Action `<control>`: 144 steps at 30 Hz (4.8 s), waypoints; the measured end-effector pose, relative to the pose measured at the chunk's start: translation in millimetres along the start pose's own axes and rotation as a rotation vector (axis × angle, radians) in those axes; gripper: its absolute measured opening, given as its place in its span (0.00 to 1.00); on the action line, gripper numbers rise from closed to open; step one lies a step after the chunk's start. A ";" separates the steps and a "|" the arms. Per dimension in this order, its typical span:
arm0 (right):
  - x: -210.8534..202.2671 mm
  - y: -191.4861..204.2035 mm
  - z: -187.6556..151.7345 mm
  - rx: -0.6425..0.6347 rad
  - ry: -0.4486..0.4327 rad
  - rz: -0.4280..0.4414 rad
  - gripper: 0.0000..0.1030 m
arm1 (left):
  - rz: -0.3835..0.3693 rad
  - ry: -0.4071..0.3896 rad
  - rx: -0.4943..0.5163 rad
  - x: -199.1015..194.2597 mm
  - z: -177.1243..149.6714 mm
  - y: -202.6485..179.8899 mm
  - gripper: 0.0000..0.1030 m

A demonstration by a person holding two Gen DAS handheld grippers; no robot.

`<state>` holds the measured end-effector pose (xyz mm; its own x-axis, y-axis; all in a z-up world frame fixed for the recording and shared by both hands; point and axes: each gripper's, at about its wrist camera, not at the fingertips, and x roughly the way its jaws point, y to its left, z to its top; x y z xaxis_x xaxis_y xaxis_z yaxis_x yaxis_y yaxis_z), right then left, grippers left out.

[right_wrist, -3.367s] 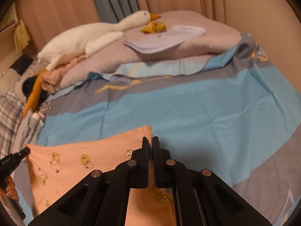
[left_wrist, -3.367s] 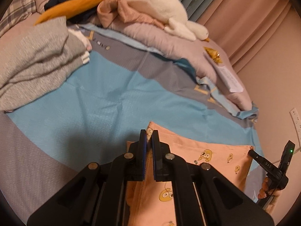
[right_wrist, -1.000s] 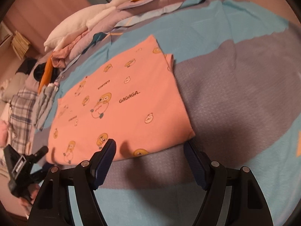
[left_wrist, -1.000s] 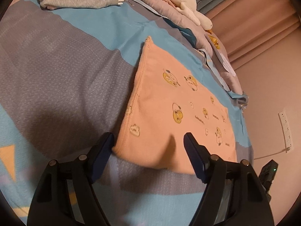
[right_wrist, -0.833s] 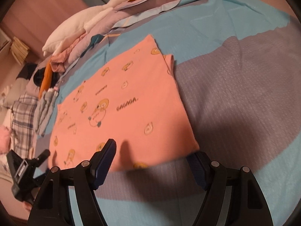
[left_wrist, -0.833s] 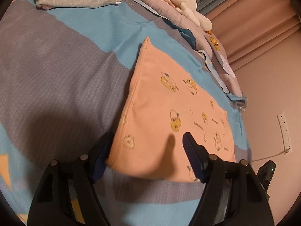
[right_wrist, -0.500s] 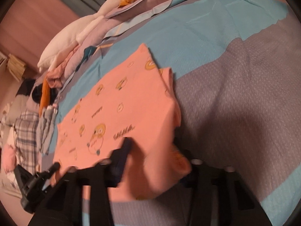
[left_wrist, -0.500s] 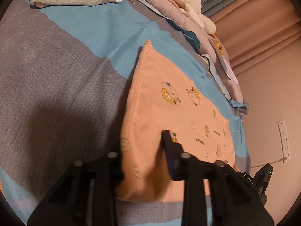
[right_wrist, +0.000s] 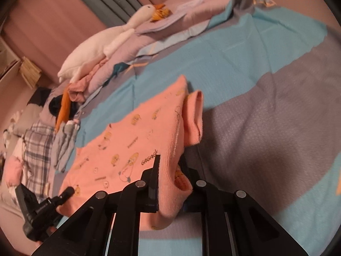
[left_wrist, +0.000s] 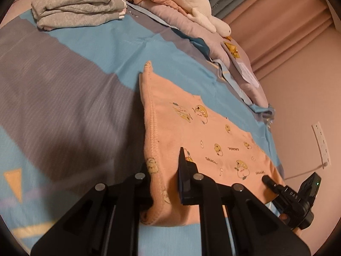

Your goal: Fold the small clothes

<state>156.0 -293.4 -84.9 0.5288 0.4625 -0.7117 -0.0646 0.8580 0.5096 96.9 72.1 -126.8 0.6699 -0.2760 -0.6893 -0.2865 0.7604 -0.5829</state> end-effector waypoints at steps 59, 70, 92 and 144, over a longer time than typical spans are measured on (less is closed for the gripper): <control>43.0 175.1 -80.4 -0.666 0.132 0.058 0.15 | 0.148 -0.062 -0.051 -86.9 -25.8 43.2 0.40; 80.1 171.0 -105.0 -0.704 0.261 0.010 0.15 | 0.162 -0.049 -0.060 -84.6 -25.0 50.3 0.42; 7.6 128.8 -67.5 -0.527 0.125 0.083 0.51 | -0.101 0.062 0.019 -47.0 -9.5 6.3 0.74; 35.8 97.1 -70.8 -0.459 0.189 -0.024 0.51 | 0.191 0.098 0.295 9.0 -1.0 -3.7 0.15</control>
<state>108.7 -177.7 -95.2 0.3747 0.4370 -0.8177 -0.4428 0.8592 0.2564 103.3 66.2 -131.3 0.5506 -0.1572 -0.8198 -0.1804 0.9365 -0.3007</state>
